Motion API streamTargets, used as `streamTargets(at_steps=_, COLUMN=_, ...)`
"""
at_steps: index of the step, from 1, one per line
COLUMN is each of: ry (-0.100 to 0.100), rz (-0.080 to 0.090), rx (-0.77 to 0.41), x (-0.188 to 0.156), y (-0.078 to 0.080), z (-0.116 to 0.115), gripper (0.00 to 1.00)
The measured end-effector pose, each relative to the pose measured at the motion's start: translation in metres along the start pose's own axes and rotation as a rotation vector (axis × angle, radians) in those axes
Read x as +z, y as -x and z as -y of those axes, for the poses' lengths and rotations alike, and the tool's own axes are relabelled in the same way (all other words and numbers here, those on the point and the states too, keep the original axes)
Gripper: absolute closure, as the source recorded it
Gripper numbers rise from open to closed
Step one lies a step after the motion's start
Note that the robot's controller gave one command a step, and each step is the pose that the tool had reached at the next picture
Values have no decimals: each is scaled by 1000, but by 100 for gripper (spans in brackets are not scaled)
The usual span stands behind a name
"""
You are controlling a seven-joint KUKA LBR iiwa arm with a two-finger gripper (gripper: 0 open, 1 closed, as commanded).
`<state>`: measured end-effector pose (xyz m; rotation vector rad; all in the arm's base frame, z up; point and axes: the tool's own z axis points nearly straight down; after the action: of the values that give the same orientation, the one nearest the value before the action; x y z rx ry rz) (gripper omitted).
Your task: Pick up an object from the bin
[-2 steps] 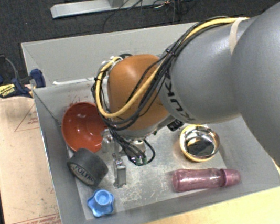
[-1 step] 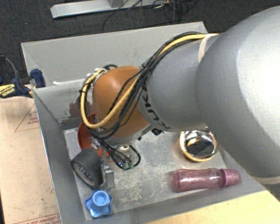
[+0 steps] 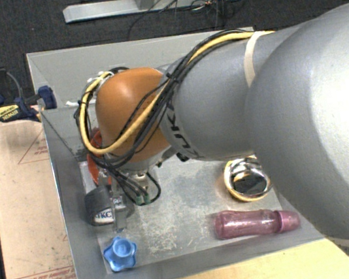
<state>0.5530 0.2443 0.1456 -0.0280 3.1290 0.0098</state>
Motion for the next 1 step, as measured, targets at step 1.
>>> streamTargets(at_steps=1, ry=-8, rz=-15, rx=184, x=23, y=2, z=14, gripper=0)
